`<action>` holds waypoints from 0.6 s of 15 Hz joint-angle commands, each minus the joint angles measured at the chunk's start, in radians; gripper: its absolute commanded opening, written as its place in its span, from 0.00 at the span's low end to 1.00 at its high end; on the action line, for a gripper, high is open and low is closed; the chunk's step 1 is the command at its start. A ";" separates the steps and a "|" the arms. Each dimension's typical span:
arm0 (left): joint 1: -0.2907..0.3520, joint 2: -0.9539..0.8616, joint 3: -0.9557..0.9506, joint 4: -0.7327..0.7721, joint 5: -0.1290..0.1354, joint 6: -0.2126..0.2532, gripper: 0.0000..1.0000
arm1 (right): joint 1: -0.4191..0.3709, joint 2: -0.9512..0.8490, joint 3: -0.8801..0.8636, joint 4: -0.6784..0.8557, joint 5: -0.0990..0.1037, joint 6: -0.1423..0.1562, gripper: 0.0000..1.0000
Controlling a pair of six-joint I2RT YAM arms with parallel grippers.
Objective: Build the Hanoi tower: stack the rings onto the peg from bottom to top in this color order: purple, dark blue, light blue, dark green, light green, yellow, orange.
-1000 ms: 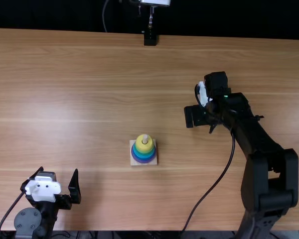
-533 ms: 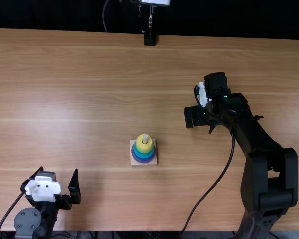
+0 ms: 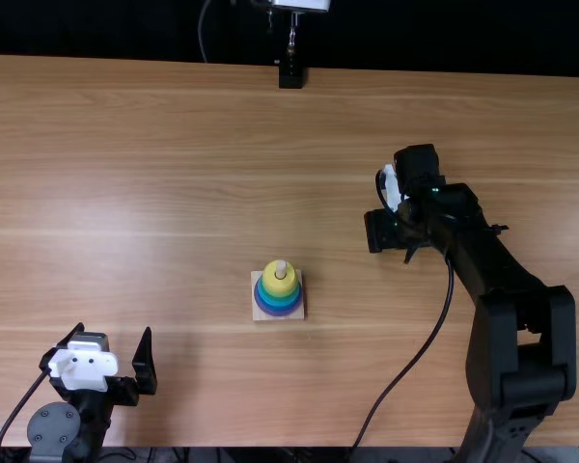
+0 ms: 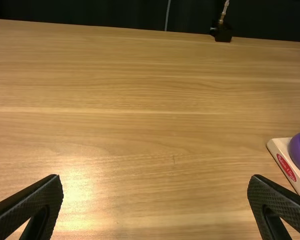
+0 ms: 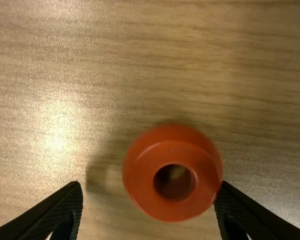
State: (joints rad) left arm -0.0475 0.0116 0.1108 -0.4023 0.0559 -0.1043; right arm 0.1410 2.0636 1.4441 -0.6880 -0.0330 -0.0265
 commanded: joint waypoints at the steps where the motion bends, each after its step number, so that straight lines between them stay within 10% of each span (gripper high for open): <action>1: 0.003 -0.012 -0.111 -0.078 0.005 0.010 1.00 | -0.015 0.024 -0.014 0.000 0.009 -0.005 0.51; 3: 0.003 -0.012 -0.111 -0.078 0.005 0.010 1.00 | -0.015 0.024 -0.010 0.006 0.009 -0.005 0.43; 5: 0.003 -0.012 -0.111 -0.078 0.005 0.010 1.00 | -0.015 0.026 -0.001 0.010 0.011 0.001 0.96; 9: 0.003 -0.012 -0.111 -0.078 0.005 0.010 1.00 | -0.015 0.055 0.009 0.013 0.011 0.004 1.00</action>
State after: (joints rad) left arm -0.0475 0.0116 0.1112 -0.4023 0.0563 -0.1055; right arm 0.1413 2.0785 1.4471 -0.6735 -0.0257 -0.0277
